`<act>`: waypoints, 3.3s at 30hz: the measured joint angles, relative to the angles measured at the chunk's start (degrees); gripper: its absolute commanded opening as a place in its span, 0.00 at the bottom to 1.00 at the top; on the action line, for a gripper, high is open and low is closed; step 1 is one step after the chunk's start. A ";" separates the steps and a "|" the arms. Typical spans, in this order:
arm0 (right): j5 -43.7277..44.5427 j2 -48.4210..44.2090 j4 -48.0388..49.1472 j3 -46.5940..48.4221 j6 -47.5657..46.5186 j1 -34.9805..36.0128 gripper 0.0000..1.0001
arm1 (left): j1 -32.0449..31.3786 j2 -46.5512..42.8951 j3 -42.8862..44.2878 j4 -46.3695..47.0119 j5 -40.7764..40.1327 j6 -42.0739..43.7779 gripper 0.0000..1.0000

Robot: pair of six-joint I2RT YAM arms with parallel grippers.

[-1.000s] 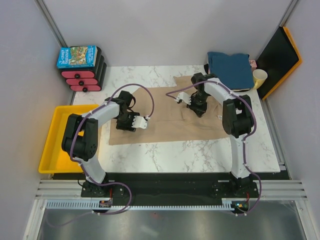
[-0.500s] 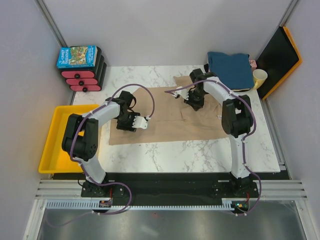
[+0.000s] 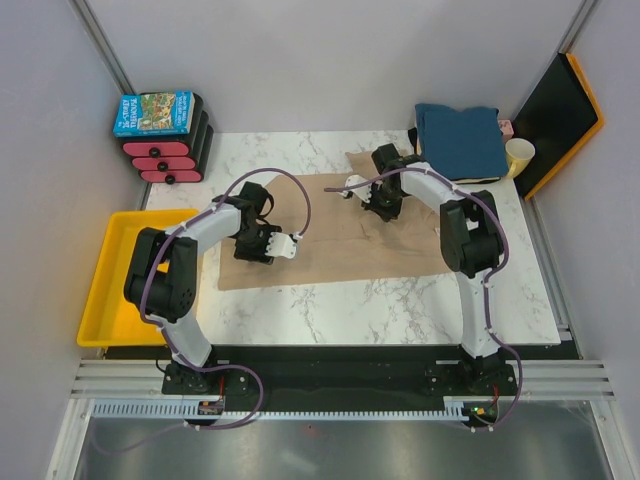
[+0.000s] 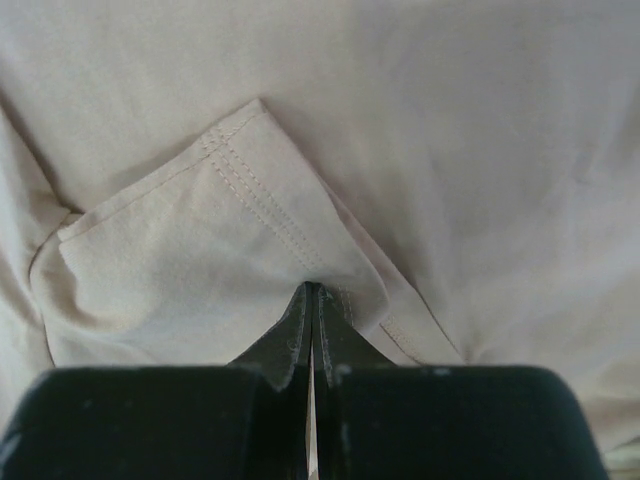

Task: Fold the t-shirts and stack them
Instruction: Fold the flattened tshirt in 1/3 of the way

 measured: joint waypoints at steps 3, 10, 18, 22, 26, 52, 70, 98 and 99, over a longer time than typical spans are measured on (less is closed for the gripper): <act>2.49 -1.22 4.63 -2.38 1.66 0.42 0.05 | -0.15 -0.02 0.00 0.02 0.00 -0.24 0.61; 5.27 -2.03 10.21 -3.02 4.13 0.50 0.33 | -0.52 -0.87 -0.83 0.00 0.02 -0.63 0.61; 5.20 -8.26 9.07 -2.32 2.64 0.09 0.27 | -0.57 -1.03 -1.18 0.07 0.07 -1.29 0.60; 5.95 -9.01 9.68 0.37 2.16 -1.49 0.15 | -0.90 -1.03 -1.18 0.37 0.09 -1.77 0.60; 7.26 -7.91 9.68 2.03 1.86 -4.02 0.08 | -1.25 -0.72 -1.18 0.50 0.09 -2.08 0.60; 8.83 -1.20 5.81 3.17 -2.16 -6.23 0.02 | -1.29 1.64 -0.17 0.24 0.00 -2.60 0.59; 7.48 1.90 1.49 4.42 -3.61 -7.17 0.00 | -1.77 5.38 3.91 -1.22 -1.75 -4.37 0.52; 13.94 4.24 10.49 4.39 -2.29 -7.48 0.00 | -2.80 2.89 -1.14 2.16 -6.01 -2.32 0.53; 14.16 4.13 10.99 4.02 -2.23 -7.48 0.00 | -2.80 2.78 -1.25 2.23 -6.05 -2.29 0.53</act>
